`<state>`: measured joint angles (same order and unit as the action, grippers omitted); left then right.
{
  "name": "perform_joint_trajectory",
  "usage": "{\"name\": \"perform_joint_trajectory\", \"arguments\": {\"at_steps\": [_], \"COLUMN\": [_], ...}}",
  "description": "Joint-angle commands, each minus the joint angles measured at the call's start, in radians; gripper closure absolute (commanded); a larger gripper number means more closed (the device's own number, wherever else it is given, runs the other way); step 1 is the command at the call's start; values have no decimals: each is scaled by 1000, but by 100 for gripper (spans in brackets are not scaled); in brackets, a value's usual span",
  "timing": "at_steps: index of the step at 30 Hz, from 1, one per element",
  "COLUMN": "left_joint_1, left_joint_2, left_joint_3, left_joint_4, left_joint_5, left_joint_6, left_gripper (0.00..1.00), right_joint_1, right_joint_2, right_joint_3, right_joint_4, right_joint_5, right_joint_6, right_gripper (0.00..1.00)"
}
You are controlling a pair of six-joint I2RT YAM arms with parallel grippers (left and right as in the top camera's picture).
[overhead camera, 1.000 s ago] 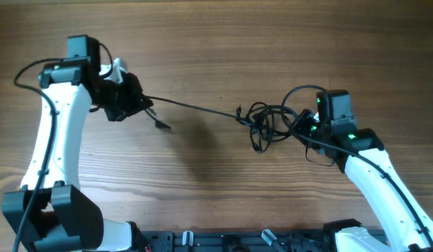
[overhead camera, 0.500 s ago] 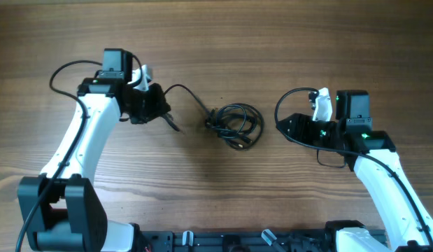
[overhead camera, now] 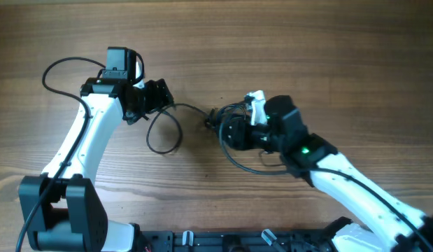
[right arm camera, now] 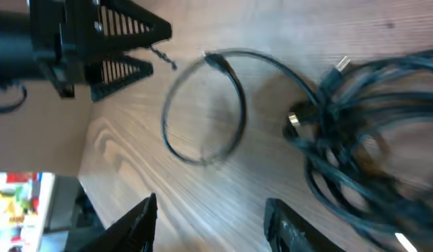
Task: Untangle cables
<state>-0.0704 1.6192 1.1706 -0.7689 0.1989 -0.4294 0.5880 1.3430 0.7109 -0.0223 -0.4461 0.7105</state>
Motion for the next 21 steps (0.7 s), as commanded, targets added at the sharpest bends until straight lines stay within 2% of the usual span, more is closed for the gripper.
{"name": "perform_joint_trajectory", "arguments": {"at_steps": [1,4,6,7,11,13,16,18,19,21], "left_joint_1": [-1,-1,-1,-1,-1,-1,-1,-1,-1,-6], "left_joint_2": [28,56,77,82,83,83,83,83,83,83], "left_joint_3": [-9,-10,-16,-26,-42,-42,-42,-42,-42,-42], "left_joint_4": [41,44,52,65,85,85,85,85,86,85], "left_joint_5": [-36,-36,-37,-37,-36,-36,-36,-35,-32,-31], "left_joint_6": [-31,-27,-21,-19,-20,-20,-20,-20,-20,-20], "left_gripper": [5,4,4,4,4,4,4,4,4,4], "right_joint_1": [45,48,42,35,-34,-114,-172,-194,-193,-193], "right_joint_2": [127,283,365,369,341,336,307,295,295,295], "right_joint_3": [1,1,1,1,2,2,46,139,185,200], "right_joint_4": [128,259,233,204,-6,-115,-227,-384,-452,-479], "right_joint_5": [67,80,112,108,125,119,102,102,101,65], "right_joint_6": [107,183,209,209,209,203,101,14,-35,-34], "right_gripper": [48,51,62,62,66,66,66,66,64,56]}}
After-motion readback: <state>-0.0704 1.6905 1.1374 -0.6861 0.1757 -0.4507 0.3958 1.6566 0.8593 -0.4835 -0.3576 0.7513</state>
